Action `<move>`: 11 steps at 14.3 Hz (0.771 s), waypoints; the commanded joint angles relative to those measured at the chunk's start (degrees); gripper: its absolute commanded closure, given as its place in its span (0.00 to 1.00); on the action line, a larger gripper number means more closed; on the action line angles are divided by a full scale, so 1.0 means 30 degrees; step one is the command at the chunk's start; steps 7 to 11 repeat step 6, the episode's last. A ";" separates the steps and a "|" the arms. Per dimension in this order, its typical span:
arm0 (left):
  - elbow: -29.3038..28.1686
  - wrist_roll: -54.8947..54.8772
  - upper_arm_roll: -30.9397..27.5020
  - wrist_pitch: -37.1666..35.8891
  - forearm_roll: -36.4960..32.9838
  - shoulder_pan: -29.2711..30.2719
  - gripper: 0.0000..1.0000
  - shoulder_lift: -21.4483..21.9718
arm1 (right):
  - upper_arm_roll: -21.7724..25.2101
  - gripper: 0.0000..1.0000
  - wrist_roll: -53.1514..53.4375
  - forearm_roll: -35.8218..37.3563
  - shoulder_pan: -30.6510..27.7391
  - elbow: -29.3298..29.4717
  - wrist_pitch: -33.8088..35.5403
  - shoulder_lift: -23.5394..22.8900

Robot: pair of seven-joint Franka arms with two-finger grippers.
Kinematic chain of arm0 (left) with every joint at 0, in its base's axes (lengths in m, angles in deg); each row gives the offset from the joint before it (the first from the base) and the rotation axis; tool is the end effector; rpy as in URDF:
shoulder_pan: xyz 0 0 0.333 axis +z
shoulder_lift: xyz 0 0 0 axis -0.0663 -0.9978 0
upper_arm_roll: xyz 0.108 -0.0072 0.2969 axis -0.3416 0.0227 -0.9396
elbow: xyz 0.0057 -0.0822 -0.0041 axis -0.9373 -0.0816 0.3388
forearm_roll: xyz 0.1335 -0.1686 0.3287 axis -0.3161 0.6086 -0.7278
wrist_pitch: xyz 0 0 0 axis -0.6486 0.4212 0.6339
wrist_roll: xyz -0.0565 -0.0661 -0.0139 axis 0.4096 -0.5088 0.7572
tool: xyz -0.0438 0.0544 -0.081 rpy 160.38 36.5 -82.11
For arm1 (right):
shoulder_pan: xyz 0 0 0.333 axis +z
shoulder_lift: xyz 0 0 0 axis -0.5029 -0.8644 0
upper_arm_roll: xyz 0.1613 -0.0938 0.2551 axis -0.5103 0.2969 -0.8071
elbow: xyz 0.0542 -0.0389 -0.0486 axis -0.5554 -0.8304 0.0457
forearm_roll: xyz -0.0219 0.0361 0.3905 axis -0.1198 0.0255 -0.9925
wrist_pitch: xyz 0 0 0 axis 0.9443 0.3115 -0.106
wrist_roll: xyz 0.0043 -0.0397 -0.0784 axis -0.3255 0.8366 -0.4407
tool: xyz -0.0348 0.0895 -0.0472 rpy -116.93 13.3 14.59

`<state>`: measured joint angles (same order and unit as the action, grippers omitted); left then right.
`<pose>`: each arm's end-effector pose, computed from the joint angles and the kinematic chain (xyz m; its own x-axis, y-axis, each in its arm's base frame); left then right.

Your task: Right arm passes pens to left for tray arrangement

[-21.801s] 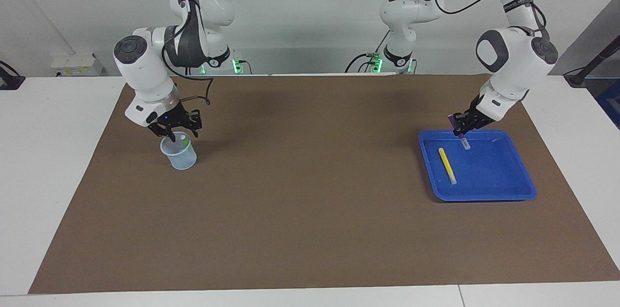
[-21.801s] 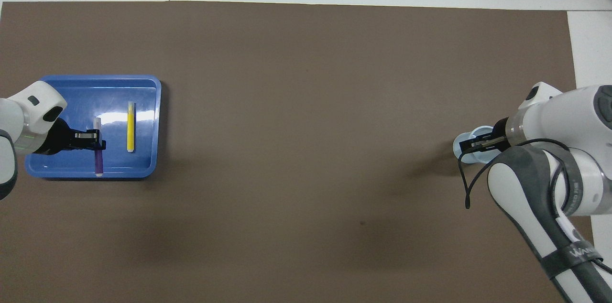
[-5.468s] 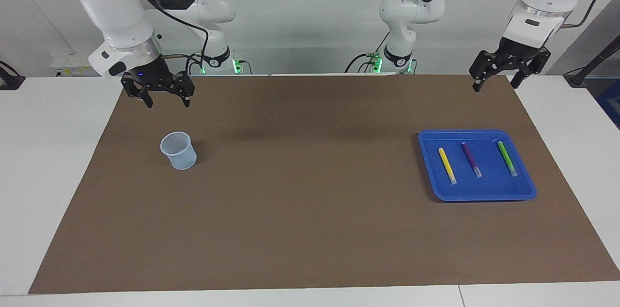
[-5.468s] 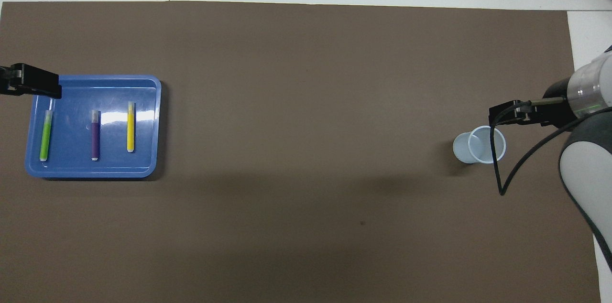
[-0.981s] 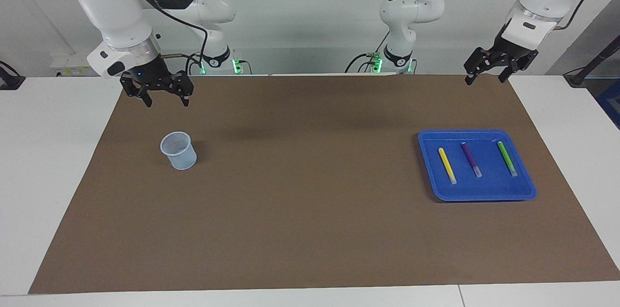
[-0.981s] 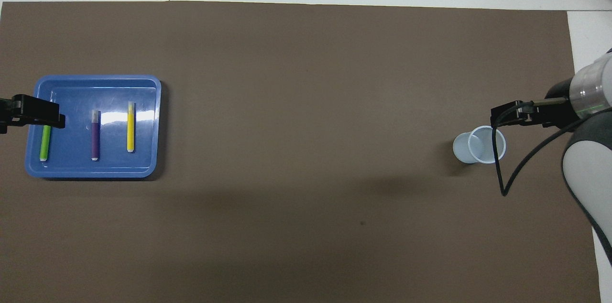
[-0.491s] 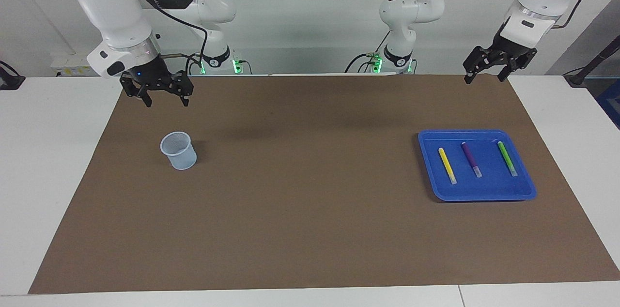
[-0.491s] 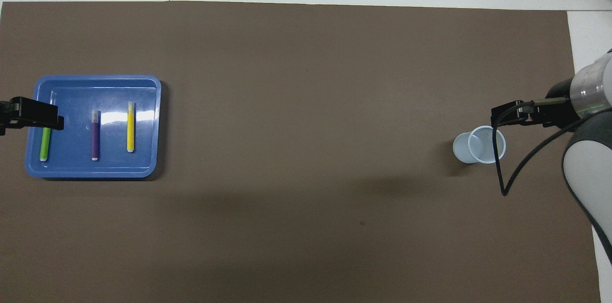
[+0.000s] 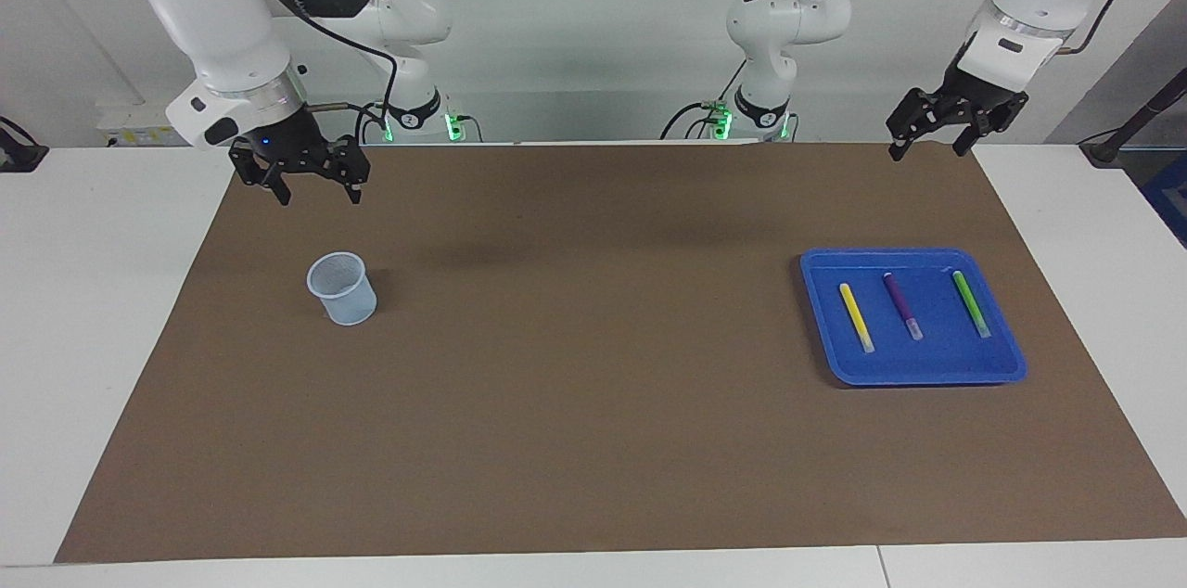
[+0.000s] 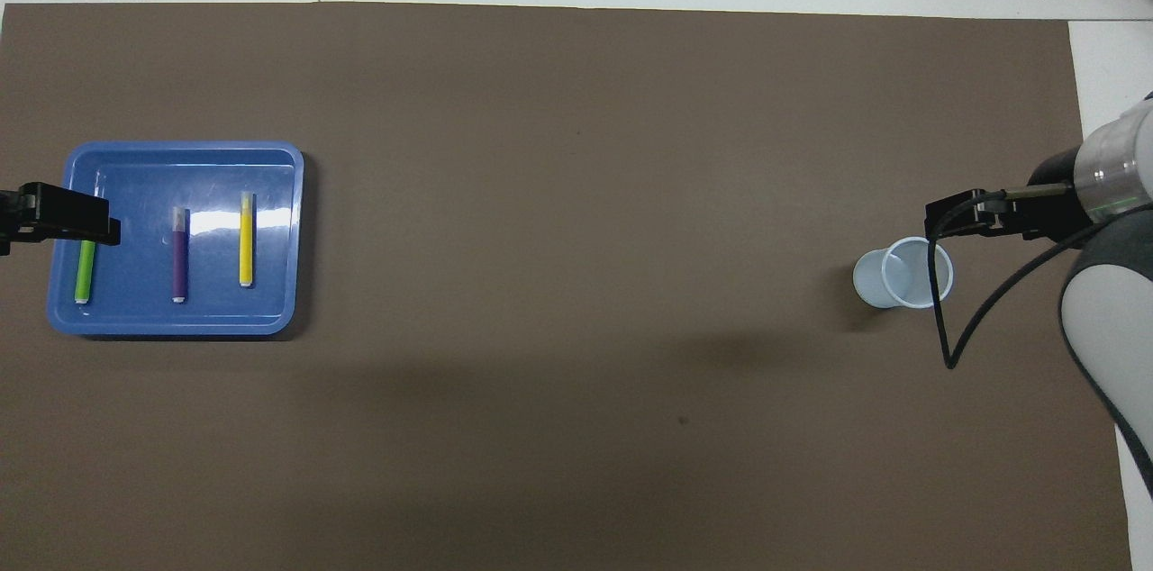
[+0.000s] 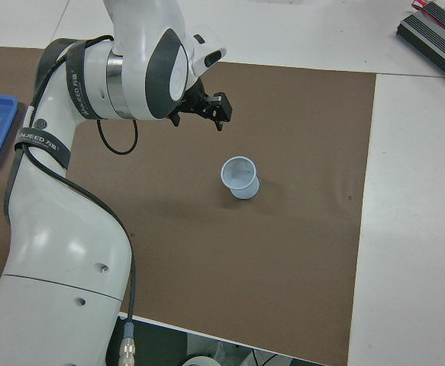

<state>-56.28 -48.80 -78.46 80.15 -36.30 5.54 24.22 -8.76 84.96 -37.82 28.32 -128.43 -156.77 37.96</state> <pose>0.5282 -0.0186 0.6399 0.9997 0.0217 -0.0056 0.0218 -0.9995 0.0245 0.5506 0.0238 0.5783 0.9999 -0.0097 -0.0078 -0.0097 -0.9999 0.0061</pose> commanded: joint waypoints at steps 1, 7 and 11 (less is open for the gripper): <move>-0.0243 -0.0095 -0.0127 0.0023 -0.0231 -0.0227 0.00 0.0299 | 0.0004 0.00 0.0222 -0.0413 -0.0051 0.0140 0.0067 0.0054; -0.0155 -0.0124 -0.0127 0.0023 -0.0260 -0.0198 0.00 0.0299 | 0.0032 0.00 0.0222 -0.0413 -0.0051 0.0140 0.0038 0.0053; -0.0155 -0.0124 -0.0127 0.0023 -0.0260 -0.0198 0.00 0.0299 | 0.0032 0.00 0.0222 -0.0413 -0.0051 0.0140 0.0038 0.0053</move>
